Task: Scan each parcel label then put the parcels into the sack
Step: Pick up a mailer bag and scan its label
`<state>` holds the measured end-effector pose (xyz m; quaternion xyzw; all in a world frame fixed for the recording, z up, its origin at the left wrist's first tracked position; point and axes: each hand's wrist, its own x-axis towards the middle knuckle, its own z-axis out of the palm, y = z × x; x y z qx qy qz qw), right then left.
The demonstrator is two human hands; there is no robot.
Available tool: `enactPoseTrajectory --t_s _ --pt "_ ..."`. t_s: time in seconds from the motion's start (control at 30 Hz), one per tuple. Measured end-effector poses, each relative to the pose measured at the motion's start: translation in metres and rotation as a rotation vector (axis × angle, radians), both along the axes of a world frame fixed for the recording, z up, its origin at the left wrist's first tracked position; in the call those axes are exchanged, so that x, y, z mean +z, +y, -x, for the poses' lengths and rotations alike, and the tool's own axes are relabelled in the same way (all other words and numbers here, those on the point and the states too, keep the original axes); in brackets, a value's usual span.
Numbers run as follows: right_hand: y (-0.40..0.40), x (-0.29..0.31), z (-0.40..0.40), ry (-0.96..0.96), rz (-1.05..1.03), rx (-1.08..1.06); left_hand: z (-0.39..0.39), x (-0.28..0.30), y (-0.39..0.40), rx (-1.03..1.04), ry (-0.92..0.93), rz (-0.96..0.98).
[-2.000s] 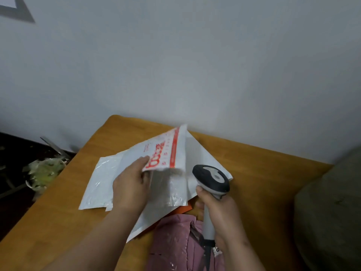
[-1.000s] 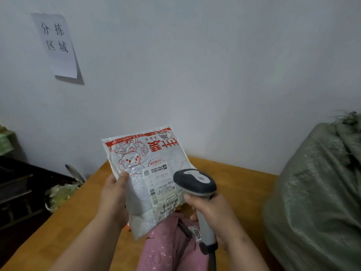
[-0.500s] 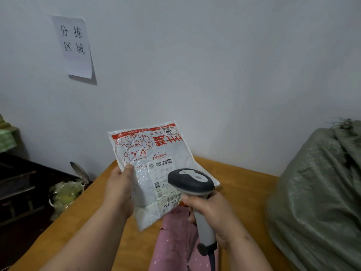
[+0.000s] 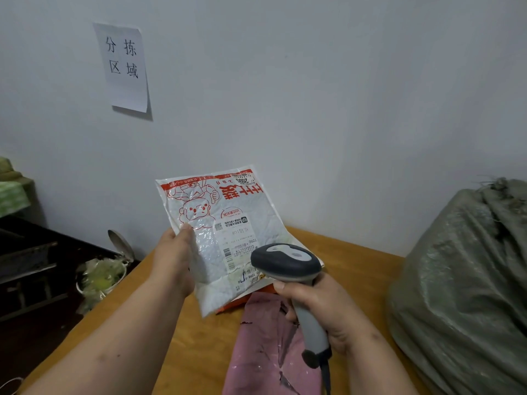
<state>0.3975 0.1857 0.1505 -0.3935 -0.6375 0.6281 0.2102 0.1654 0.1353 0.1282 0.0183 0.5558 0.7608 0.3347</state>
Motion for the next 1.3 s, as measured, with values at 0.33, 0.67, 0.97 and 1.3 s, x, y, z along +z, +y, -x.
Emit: enactPoseTrajectory --t_s 0.33,0.67,0.97,1.3 --pt "-0.011 0.0 -0.012 -0.028 0.008 0.056 0.006 0.007 -0.01 0.004 -0.051 0.018" --pt "-0.02 0.005 -0.017 -0.061 -0.003 0.056 0.011 0.01 -0.015 0.009 -0.043 -0.006" --pt "-0.024 0.006 -0.018 -0.052 0.006 0.053 0.008 0.01 -0.013 -0.009 -0.03 -0.006" --pt "-0.02 0.0 -0.021 -0.032 0.009 0.035 0.006 0.013 -0.01 -0.021 -0.033 -0.026"
